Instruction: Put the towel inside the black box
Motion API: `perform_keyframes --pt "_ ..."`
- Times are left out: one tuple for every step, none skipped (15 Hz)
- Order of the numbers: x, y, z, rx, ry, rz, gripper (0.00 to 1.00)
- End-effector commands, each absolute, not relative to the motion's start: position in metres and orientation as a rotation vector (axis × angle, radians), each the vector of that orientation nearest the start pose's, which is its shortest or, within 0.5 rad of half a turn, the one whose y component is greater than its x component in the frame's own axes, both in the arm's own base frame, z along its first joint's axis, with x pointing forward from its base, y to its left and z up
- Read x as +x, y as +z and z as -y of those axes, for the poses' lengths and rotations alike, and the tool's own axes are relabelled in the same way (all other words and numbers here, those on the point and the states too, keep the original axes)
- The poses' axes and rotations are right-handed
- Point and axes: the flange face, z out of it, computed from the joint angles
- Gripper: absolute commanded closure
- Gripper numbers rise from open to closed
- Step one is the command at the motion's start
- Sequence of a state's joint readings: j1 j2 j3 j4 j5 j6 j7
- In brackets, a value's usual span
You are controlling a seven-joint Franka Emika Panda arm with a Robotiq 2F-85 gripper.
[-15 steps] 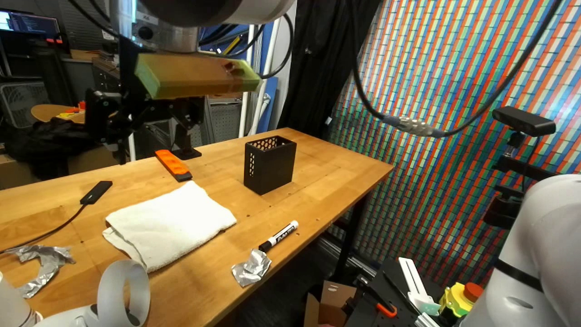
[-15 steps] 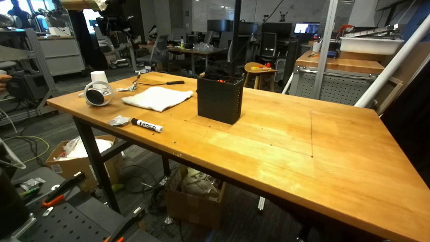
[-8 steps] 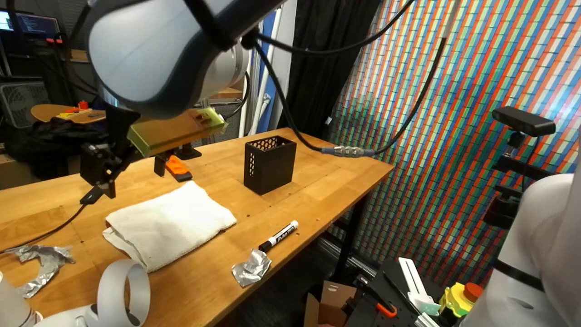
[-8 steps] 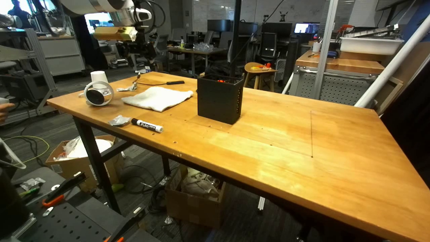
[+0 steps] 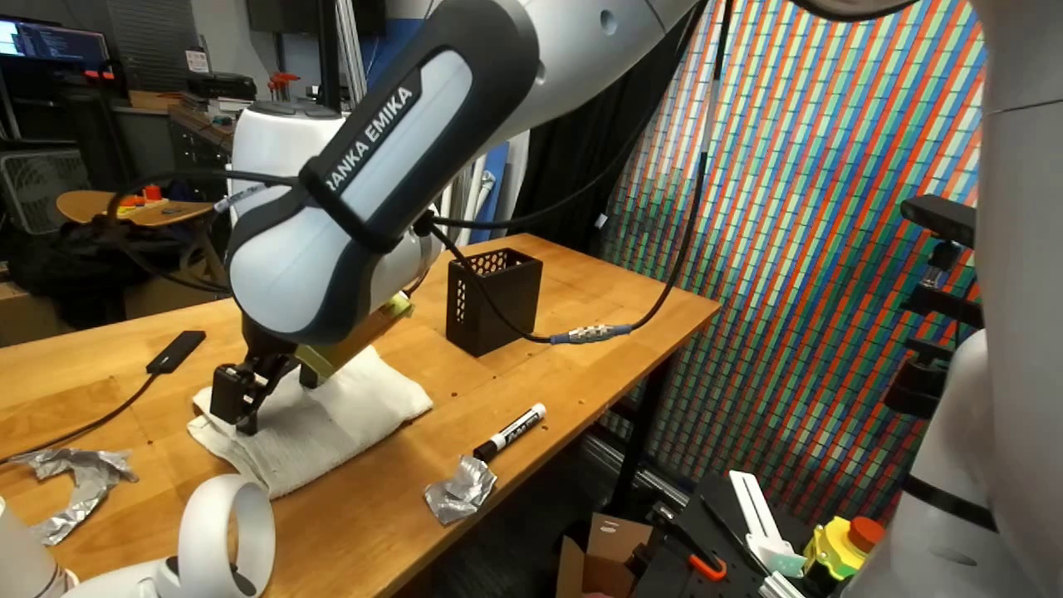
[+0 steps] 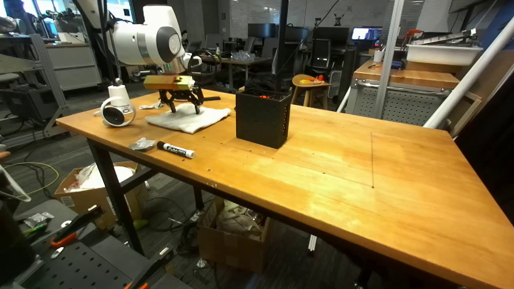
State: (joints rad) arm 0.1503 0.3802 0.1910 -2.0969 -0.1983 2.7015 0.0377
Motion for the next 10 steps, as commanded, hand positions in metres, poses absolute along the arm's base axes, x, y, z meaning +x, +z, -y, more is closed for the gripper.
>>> perform_keyframes --pt "0.584 0.239 -0.203 -3.001 -0.373 0.831 0.24" --pt "0.585 0.238 -0.201 -2.997 -0.363 0.867 0.26" --pt "0.584 0.239 -0.199 -2.993 -0.353 0.884 0.34" --pt "0.583 0.242 -0.196 -2.995 -0.355 0.894 0.41" --pt "0.583 0.247 -0.193 -2.996 -0.362 0.898 0.49" --pt "0.582 0.254 -0.19 -2.992 -0.367 0.902 0.58" --pt "0.582 0.26 -0.187 -2.995 -0.374 0.904 0.64" --pt "0.582 0.27 -0.184 -2.998 -0.381 0.902 0.71" --pt "0.582 0.278 -0.181 -2.999 -0.39 0.896 0.8" --pt "0.582 0.288 -0.179 -3.002 -0.402 0.889 0.87"
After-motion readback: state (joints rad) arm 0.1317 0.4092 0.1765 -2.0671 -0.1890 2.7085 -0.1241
